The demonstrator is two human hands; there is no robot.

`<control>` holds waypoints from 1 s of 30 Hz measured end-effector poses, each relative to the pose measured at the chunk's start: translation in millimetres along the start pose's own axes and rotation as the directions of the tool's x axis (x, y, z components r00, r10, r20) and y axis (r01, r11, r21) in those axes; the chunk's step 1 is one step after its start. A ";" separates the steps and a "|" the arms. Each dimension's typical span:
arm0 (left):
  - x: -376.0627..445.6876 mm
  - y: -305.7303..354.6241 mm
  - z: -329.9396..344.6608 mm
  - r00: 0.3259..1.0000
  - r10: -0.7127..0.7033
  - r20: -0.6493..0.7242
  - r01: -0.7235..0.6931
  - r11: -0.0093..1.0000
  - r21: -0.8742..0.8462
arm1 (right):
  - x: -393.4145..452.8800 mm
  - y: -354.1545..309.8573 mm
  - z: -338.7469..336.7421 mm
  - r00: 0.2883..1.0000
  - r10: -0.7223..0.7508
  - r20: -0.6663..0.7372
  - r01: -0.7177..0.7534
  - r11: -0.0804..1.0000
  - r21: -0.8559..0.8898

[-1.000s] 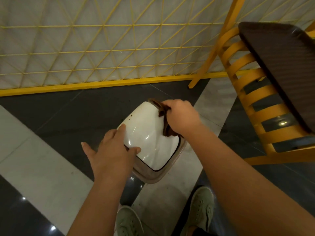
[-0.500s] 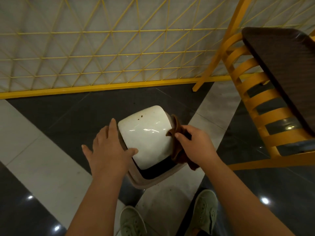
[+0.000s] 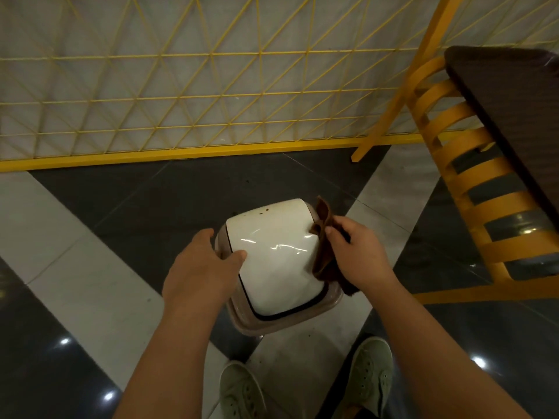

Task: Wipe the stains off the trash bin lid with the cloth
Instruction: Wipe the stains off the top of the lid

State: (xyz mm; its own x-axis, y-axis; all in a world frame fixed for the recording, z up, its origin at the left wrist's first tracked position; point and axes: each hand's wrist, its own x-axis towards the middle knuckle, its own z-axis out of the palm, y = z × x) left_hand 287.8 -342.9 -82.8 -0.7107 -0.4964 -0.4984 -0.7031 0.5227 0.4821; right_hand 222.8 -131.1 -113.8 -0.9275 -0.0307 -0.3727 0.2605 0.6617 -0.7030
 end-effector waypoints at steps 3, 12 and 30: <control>4.2 -1.6 -1.0 1.000 -0.010 -0.007 0.010 1.000 -0.026 | -8.3 -0.6 3.5 1.000 0.016 0.015 -0.017 0.998 0.053; 0.6 10.9 3.7 0.998 0.051 0.026 -0.054 0.990 0.128 | -99.9 31.2 52.5 0.993 -0.057 -0.102 0.070 0.989 0.134; -1.4 2.1 14.6 0.976 0.136 0.172 -0.201 0.868 0.455 | -60.6 12.8 42.5 0.901 -0.418 -0.114 0.383 0.892 -0.243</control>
State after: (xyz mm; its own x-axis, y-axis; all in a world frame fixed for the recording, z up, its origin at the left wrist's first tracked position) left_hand 287.6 -330.9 -91.6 -0.7852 -0.2942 -0.5449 -0.4578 0.8683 0.1909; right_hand 293.7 -152.6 -126.0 -0.9754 -0.2186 0.0271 -0.1876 0.7600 -0.6223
